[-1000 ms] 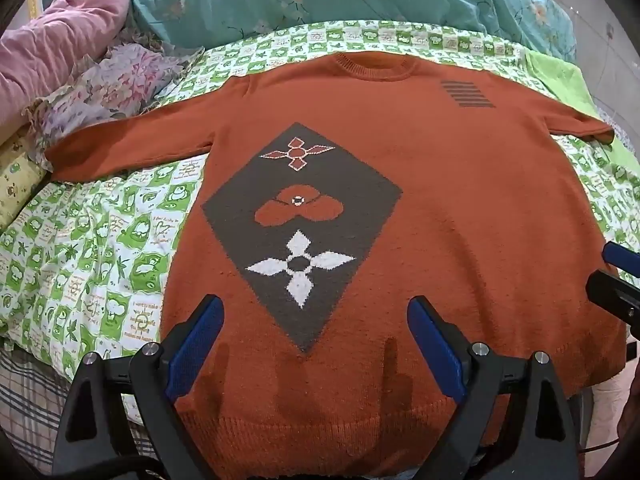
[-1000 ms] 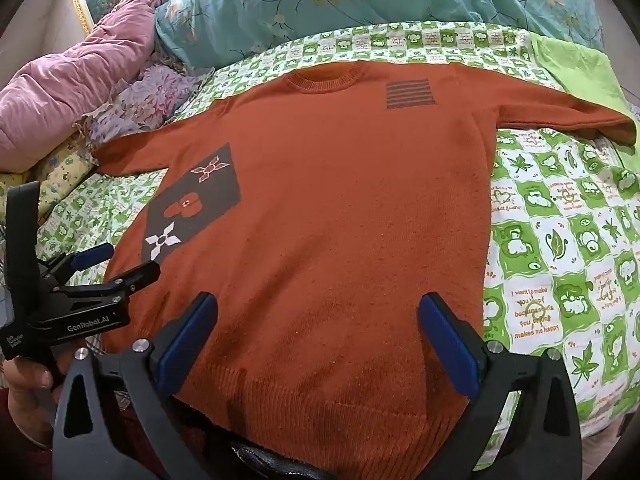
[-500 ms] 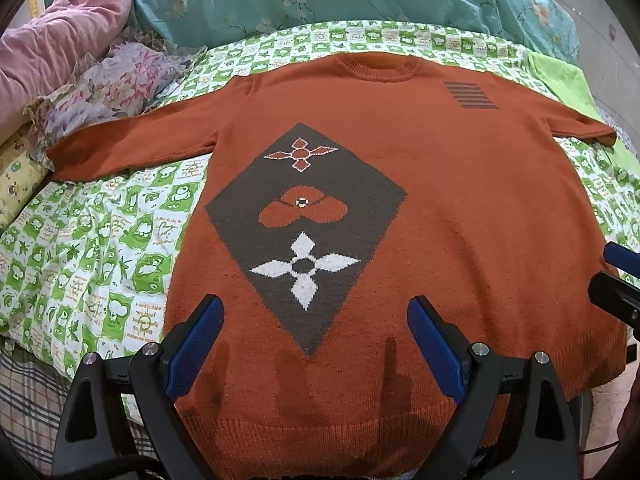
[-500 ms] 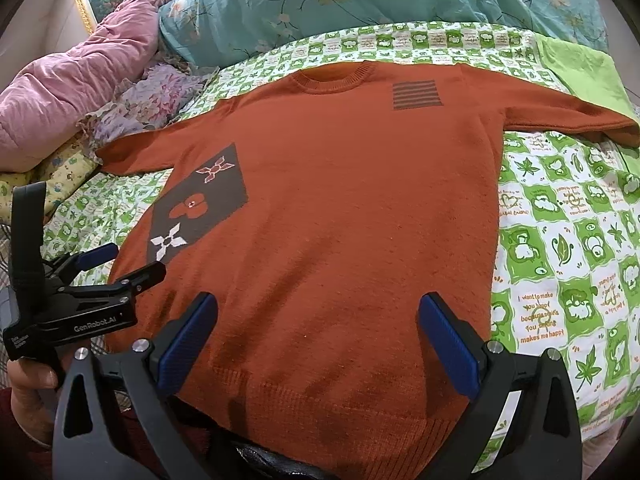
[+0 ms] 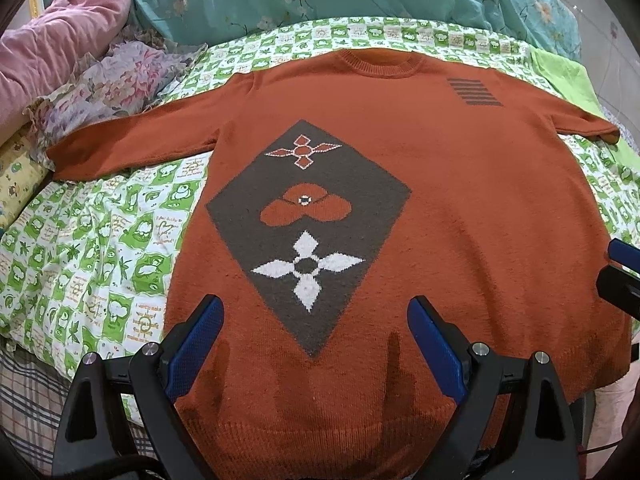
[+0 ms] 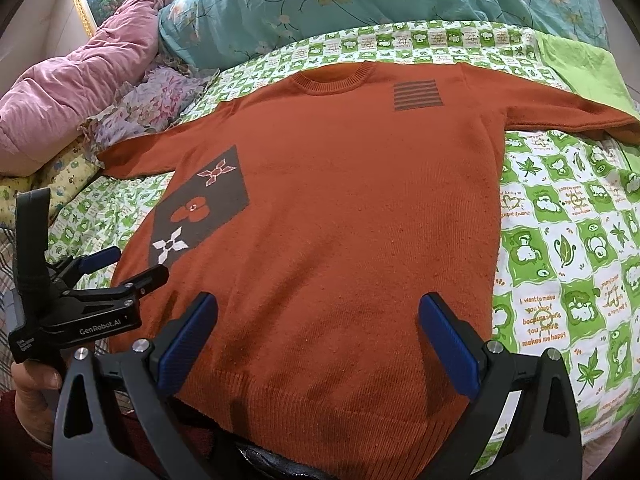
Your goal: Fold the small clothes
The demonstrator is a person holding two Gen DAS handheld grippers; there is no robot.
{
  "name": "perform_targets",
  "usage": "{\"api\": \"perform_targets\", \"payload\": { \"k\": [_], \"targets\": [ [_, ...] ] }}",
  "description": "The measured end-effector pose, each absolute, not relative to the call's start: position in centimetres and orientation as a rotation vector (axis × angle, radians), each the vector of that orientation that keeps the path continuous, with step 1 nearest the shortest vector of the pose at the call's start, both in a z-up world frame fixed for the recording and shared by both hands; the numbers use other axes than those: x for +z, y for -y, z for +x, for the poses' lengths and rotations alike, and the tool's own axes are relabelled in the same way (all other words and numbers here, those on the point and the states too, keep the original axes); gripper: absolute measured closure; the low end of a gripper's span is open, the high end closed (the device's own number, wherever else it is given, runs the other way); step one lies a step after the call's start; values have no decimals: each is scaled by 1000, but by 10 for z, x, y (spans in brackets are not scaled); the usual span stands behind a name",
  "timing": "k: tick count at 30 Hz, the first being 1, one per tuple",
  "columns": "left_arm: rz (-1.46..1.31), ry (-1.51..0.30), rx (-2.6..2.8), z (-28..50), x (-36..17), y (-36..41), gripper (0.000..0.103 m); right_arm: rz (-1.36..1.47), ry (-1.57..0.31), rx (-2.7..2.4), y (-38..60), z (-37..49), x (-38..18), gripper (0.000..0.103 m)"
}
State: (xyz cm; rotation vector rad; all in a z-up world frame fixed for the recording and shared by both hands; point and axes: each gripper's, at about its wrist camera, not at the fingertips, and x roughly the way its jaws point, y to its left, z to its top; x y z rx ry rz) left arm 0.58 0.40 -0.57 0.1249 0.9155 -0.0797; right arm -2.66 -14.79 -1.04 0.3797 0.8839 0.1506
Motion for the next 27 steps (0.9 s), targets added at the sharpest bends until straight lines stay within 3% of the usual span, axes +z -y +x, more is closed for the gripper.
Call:
{"api": "perform_targets", "payload": {
  "k": [16,23,27],
  "targets": [
    [109,-915,-136,22,-10,1,9,465,-861,170,169,-20,-18,2],
    [83,-894,-205,46,2,11,9,604,-807,61,245,-15,-22,2],
    [44,-970,-229,71,5,11,9,663,-776,-14,297,-10,-20,2]
  ]
}}
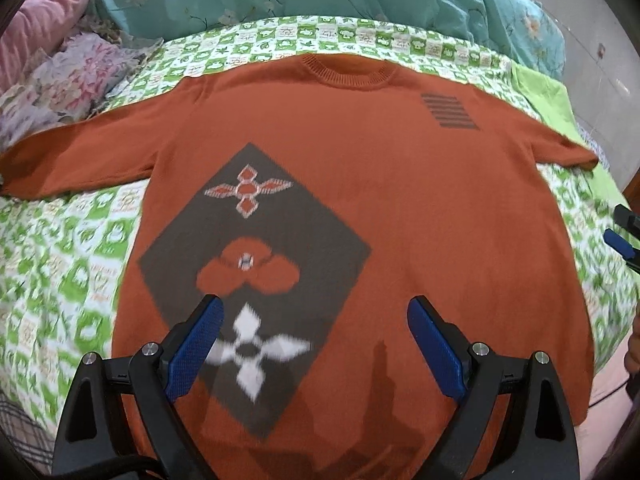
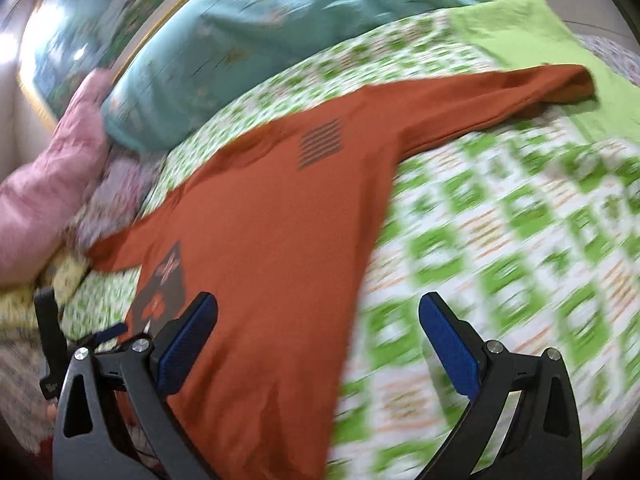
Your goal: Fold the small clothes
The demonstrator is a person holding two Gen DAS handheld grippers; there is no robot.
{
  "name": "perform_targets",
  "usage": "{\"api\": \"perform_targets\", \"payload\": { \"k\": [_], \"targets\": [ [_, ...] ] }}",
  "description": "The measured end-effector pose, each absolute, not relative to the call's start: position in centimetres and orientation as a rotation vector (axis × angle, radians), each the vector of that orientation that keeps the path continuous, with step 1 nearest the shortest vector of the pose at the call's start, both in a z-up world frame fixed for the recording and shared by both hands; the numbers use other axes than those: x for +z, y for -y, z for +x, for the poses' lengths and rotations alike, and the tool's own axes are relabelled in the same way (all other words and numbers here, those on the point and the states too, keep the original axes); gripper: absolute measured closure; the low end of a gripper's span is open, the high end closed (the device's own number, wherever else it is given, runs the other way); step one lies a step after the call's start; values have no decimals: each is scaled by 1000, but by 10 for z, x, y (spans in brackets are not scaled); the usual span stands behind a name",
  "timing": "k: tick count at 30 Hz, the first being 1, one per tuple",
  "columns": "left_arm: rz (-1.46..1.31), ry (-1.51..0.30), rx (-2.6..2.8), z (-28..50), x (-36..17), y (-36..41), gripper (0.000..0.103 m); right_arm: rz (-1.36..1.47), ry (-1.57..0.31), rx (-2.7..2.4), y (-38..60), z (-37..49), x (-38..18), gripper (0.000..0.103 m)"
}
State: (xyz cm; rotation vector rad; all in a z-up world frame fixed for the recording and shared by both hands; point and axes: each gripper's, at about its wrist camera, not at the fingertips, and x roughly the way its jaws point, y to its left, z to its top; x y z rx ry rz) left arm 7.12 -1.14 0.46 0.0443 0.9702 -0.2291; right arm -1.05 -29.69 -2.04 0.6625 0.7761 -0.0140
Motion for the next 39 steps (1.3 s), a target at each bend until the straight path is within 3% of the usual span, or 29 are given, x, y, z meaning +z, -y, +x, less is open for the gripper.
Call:
{"api": "perform_targets", "payload": {
  "k": [8,13,18,24,25,27,32,39],
  "targets": [
    [64,-969,-171,126,19,18,9,696,-690,-219,433,-1,-3,8],
    [63,-978,-151,159,22,25,9,780,-662,-367,532,15,-7,26],
    [47,-1013,-144,185,12,33,9,805,-722,-483,611,54,-38,37],
    [56,-1050,-151,199,-1,43,9,804,-885,-512,651,94,-97,43],
    [55,-1054,-155,200,-3,43,9,791,-897,-499,649,97,-100,47],
    [54,-1061,-160,200,-7,44,9,764,-890,-491,645,93,-95,95],
    [21,-1071,-177,196,-11,39,9,728,-720,-332,597,98,-29,95],
    [-24,-1042,-215,180,-3,26,9,732,-613,116,438,141,46,95]
  ]
}}
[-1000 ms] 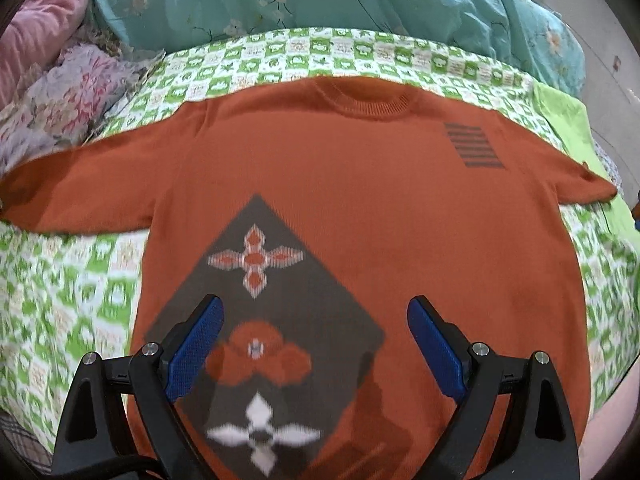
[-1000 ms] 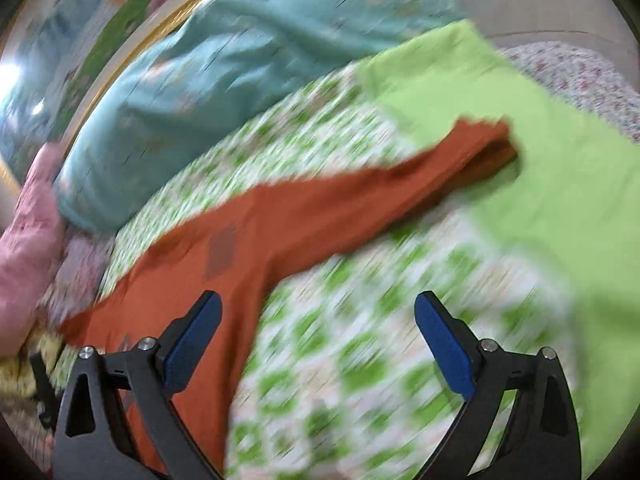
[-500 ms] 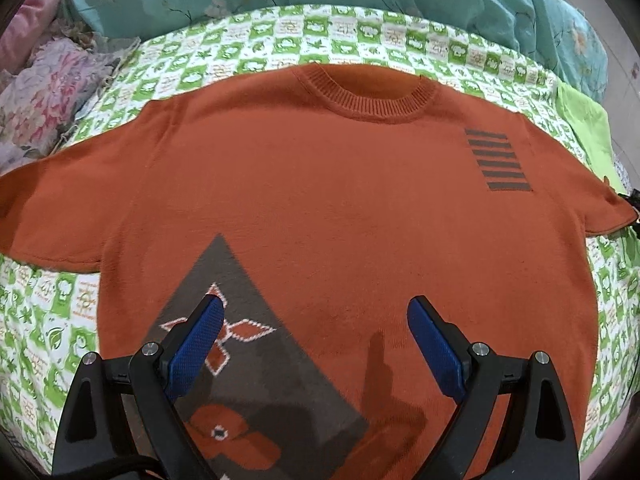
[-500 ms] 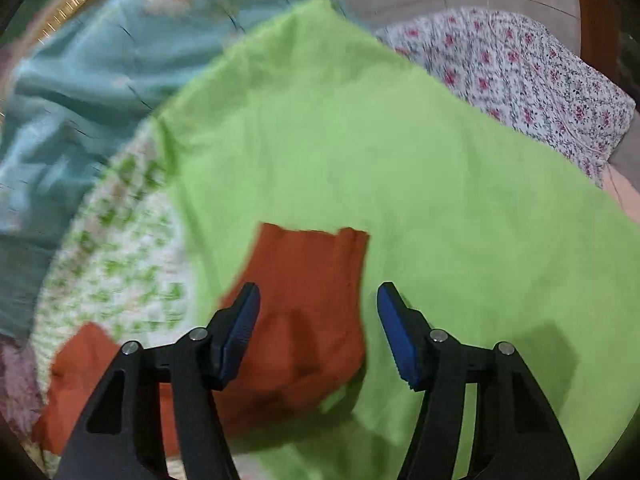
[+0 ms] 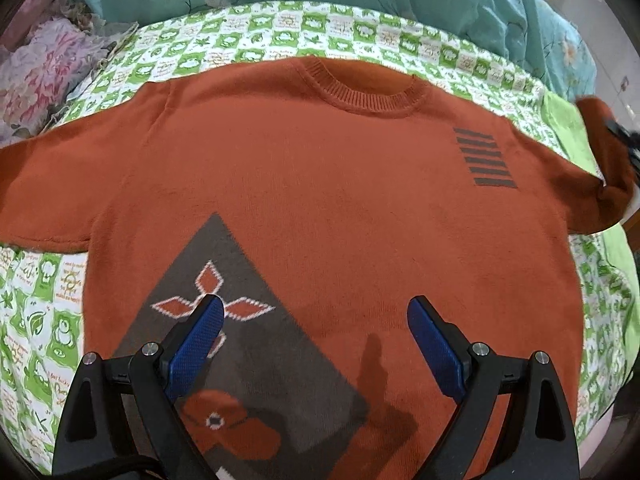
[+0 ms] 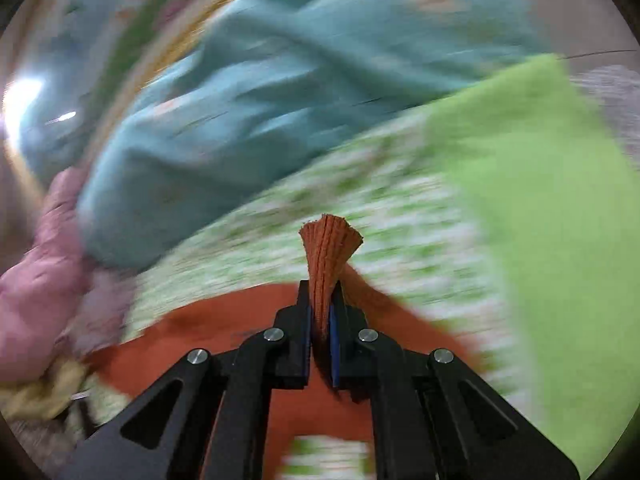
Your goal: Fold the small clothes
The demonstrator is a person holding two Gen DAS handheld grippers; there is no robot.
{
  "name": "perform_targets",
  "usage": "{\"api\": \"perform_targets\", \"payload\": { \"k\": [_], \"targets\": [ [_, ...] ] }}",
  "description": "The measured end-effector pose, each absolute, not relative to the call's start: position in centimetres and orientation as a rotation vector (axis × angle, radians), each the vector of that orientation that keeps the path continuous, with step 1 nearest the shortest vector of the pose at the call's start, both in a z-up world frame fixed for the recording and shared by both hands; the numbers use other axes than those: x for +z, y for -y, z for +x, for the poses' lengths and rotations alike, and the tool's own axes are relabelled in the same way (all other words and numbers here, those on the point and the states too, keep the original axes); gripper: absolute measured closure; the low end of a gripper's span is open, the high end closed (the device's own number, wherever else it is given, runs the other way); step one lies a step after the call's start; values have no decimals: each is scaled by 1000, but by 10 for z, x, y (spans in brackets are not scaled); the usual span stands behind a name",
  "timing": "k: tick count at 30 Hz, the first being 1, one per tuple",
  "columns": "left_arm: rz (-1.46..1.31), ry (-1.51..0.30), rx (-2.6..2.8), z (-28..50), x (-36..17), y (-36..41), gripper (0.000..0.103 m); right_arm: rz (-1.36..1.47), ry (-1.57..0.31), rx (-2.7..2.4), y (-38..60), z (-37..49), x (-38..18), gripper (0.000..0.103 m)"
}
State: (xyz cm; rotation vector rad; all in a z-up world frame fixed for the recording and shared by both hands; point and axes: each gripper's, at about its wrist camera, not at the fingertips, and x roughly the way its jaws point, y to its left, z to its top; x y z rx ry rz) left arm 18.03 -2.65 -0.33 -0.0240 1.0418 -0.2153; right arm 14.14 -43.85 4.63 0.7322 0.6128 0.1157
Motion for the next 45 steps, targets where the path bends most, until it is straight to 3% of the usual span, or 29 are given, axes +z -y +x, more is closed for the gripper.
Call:
{"api": "perform_targets", "payload": {
  "k": [8,16,19,21,23,31,34,36,37,38,43,45],
  "targets": [
    [-110,-1003,-220,172,9,-20,9,838,-716,467,247,226,23,95],
    [-187,-1006,-232,180,4,-52,9,782,-870,559,136,274,-19,94],
    [-230,-1020,-255,195,0,-57,9,781,-920,558,131,274,-30,87],
    [-260,-1034,-284,209,-4,-56,9,804,-917,553,134,272,-29,68],
    [-271,-1043,-315,227,-9,-51,9,814,-868,526,148,260,-20,56],
    [-291,-1098,-400,289,-31,-15,9,805,-698,394,223,175,23,54],
    [-285,-1082,-400,308,-35,-1,10,818,-671,309,251,142,24,48],
    [-269,-1036,-413,314,-33,7,37,853,-659,260,269,125,20,48],
    [-257,-1034,-434,318,-33,12,86,867,-654,236,276,118,17,48],
    [-263,-1055,-462,321,-34,16,99,870,-652,215,279,114,15,48],
    [-254,-821,-395,294,8,-14,99,865,-646,131,305,96,10,48],
    [-267,-808,-330,299,3,-40,99,855,-644,86,319,92,6,48]
  ]
}}
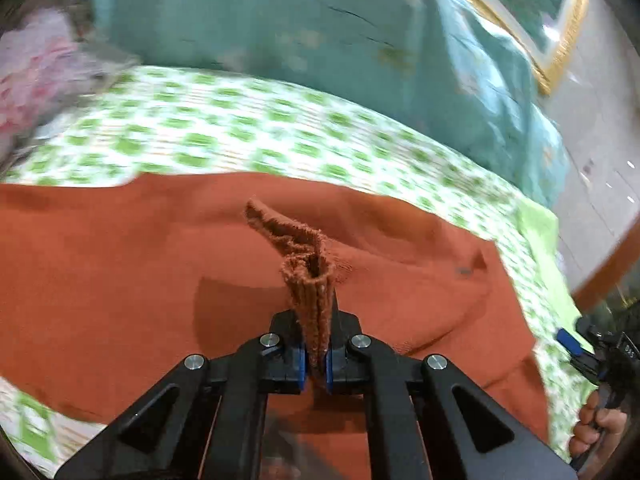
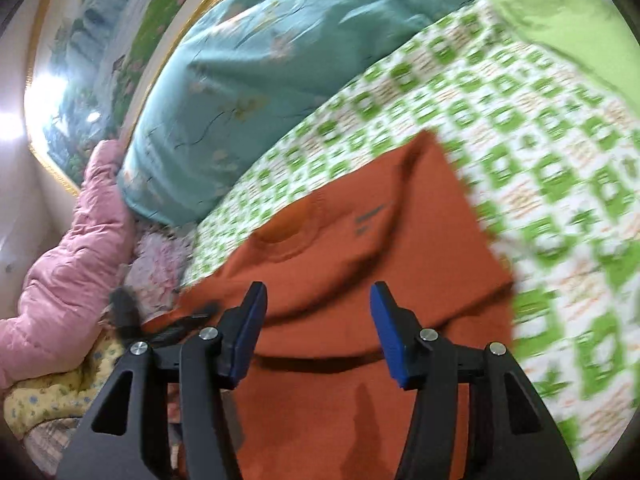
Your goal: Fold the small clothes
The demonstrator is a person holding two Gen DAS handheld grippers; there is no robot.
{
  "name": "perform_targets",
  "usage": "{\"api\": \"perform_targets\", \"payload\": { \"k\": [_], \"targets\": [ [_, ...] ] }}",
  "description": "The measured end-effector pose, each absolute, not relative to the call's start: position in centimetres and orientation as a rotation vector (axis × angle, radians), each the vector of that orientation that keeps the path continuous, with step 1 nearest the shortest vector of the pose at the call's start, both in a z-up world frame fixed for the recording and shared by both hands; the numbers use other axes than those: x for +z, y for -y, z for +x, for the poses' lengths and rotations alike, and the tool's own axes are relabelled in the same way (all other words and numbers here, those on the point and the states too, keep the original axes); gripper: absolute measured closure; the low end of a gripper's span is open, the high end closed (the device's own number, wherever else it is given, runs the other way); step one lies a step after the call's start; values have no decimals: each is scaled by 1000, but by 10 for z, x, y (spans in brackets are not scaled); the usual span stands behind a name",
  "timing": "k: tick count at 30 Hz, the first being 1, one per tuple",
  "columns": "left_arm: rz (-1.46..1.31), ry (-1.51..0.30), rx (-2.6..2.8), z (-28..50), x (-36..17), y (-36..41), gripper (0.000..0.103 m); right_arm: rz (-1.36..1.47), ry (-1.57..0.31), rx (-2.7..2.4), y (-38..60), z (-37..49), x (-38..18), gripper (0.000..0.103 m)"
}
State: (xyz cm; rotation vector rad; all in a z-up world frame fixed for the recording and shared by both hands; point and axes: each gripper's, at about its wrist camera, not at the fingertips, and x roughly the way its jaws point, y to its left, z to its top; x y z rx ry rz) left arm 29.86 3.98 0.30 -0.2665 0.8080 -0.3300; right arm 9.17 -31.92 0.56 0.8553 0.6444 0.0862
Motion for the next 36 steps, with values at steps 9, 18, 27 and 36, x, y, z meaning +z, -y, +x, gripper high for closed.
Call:
{"api": "perform_targets", "payload": {
  "k": [9,18,27,36],
  "targets": [
    [-314,-896,-277,314,-33,-62,98,749,-784,-24,347,132,-20,48],
    [-259,-878,-288,308,-28,-58,98,513,-1006,-7,331,194,-57,93],
    [-203,-908,-289,320,-37,-35,97,549,-963,-76,365,167,-56,97],
    [-185,-873,-247,278,-23,-72,84,562,-876,-54,348,153,-20,60]
  ]
}}
